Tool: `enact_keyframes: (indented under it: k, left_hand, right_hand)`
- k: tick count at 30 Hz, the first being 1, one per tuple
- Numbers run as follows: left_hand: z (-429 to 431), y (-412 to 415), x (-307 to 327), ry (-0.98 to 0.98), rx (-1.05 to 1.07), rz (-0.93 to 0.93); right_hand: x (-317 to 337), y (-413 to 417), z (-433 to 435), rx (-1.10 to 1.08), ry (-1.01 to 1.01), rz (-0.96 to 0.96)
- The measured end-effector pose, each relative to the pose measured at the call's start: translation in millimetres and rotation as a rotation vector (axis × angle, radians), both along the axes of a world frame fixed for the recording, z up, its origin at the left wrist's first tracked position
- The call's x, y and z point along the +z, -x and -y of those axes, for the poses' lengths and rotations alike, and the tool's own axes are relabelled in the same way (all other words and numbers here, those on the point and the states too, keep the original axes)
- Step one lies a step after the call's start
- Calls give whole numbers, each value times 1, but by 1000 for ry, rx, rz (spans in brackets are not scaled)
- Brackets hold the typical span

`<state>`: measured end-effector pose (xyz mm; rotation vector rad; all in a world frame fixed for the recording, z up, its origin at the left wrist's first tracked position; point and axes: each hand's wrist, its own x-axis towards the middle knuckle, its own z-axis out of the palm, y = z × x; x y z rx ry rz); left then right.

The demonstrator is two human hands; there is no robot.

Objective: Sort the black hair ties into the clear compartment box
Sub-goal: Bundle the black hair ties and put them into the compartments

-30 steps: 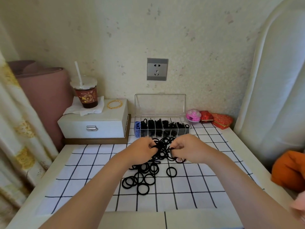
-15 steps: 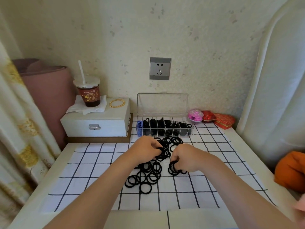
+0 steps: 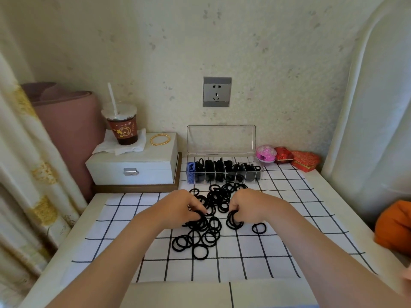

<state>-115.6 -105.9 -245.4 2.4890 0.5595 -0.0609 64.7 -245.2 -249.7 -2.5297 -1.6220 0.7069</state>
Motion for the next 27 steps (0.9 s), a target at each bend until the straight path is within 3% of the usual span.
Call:
enact_keyframes:
  k: [5,10,15,21,27]
  left_hand:
    - [6,-3,-15,-121,-74,-10]
    - [7,-13,-13,-198,-108,-70]
    - [10,-16,-9,-312,-67,-139]
    - [-3,-7,-9,-118,116,95]
    - [-3,-7,1,155,219,183]
  right_hand:
    - [8,5,-6,4,-99,-55]
    - [17,12,-4,-68,-178,-275]
    - [20,17,-3,-87,-169,-309]
    - [8,25,-9,-65,-97,-297]
    - [0,30,-13,-68,-34,-80]
